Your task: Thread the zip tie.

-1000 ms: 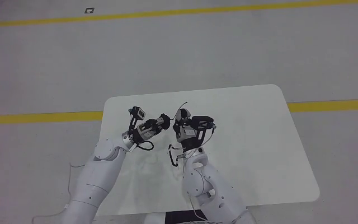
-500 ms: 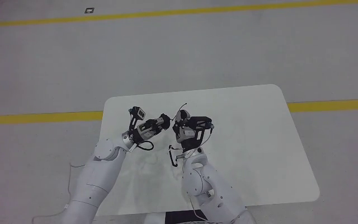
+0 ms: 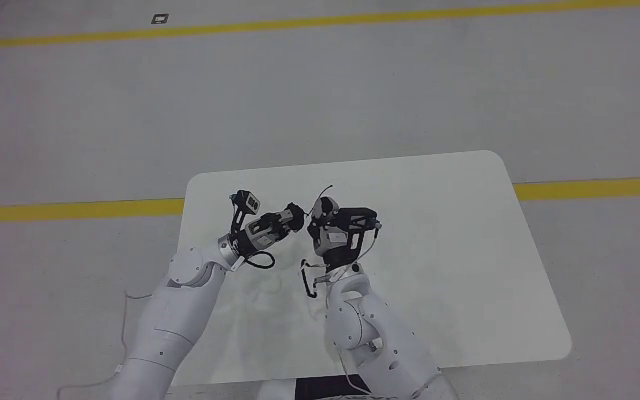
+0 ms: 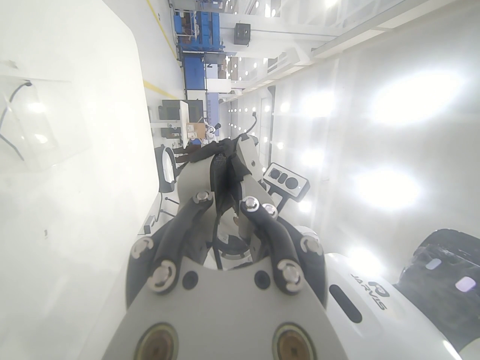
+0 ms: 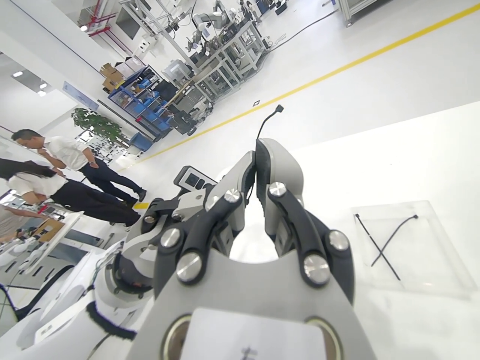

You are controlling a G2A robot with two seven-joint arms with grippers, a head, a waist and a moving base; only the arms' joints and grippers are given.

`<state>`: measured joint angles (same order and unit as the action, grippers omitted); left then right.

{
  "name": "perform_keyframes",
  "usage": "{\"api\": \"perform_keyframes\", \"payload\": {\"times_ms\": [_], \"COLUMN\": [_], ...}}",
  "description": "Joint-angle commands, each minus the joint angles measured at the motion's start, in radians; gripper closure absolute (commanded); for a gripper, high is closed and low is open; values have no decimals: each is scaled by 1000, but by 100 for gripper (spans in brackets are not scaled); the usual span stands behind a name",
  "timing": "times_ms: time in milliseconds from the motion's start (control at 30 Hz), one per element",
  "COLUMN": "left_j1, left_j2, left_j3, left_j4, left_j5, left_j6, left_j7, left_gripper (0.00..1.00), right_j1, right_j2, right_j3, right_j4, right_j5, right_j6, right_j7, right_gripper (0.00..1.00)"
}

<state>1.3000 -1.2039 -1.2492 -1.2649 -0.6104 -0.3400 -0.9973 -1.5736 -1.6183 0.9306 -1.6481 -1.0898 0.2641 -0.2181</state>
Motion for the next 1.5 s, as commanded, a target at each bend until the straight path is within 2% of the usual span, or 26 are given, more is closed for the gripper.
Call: {"api": "perform_keyframes", "payload": {"times_ms": [0,533,1467], "left_j1": [0,0,0], "left_j2": [0,0,0], "left_j3": [0,0,0], "left_j4": [0,0,0], "left_j5": [0,0,0], "left_j6": [0,0,0], "left_j7": [0,0,0], "left_gripper": [100,100,100], "right_j1": [0,-5,2], "right_j2": [0,5,8], "right_j3": [-1,-3,-12], "right_j4": [0,2,21], "right_j5": [0,-6,-13], "right_j6": [-3,-24,-15], "right_j7": [2,10,21], "right_gripper": [100,100,100]}}
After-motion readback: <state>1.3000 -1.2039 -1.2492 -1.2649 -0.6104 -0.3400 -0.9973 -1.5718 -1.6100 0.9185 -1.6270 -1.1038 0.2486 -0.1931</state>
